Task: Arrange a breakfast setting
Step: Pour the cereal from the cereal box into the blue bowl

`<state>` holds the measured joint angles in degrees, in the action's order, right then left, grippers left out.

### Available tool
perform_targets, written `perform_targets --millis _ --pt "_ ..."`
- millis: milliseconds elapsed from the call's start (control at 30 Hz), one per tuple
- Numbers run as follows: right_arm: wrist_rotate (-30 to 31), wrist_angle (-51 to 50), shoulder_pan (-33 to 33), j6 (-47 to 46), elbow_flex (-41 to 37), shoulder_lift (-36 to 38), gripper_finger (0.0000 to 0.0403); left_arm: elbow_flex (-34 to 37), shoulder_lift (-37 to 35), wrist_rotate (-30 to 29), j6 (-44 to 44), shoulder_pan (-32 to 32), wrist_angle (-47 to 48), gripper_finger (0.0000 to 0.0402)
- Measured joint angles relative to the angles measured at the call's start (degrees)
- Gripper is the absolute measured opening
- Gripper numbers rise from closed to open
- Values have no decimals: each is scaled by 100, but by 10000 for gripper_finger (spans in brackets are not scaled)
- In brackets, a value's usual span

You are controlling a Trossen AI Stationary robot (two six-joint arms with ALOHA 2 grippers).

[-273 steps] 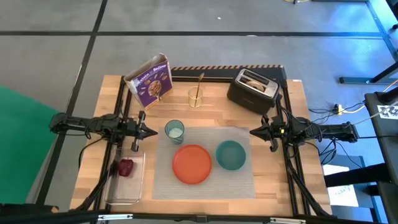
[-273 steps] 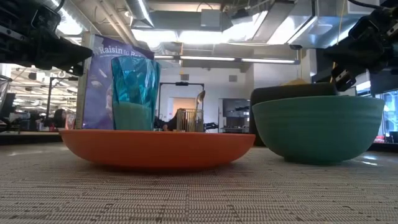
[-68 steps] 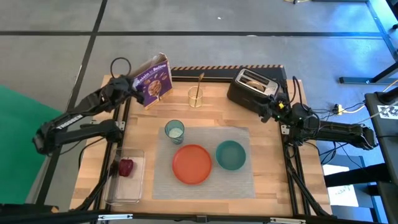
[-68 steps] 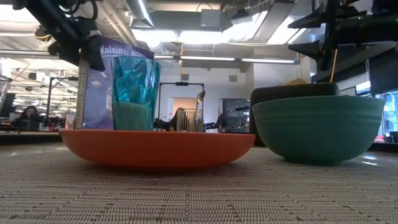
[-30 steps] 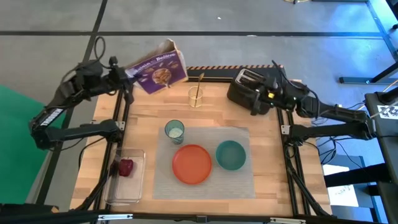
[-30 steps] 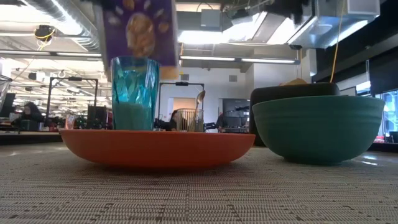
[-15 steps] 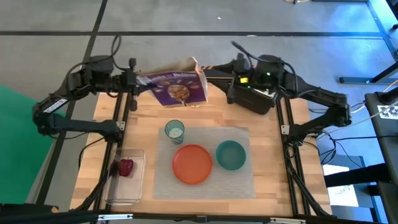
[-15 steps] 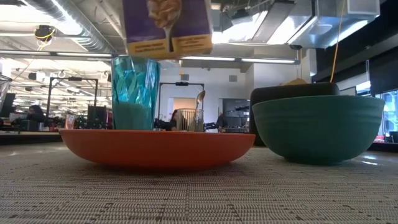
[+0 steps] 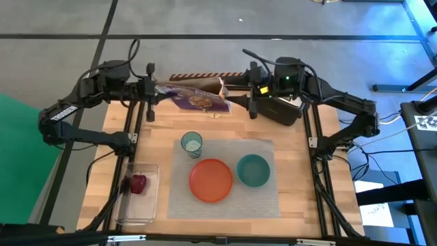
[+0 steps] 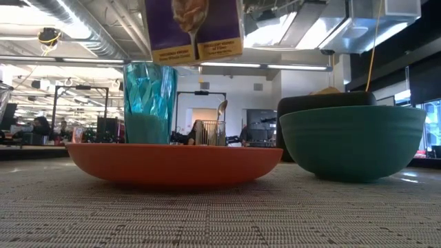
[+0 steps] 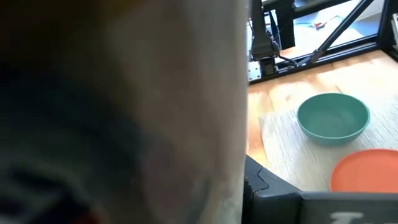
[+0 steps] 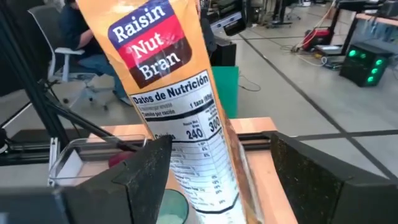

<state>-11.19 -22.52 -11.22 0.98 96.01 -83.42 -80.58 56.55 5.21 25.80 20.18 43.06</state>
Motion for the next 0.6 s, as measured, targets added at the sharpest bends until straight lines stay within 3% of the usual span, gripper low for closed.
perform_targets --millis 400,600 --pt "227 -258 76 231 0 23 269 15 -72 -103 33 1 -147 7" --pt "459 -326 76 65 -10 -174 269 11 -135 603 30 4 -908 7"
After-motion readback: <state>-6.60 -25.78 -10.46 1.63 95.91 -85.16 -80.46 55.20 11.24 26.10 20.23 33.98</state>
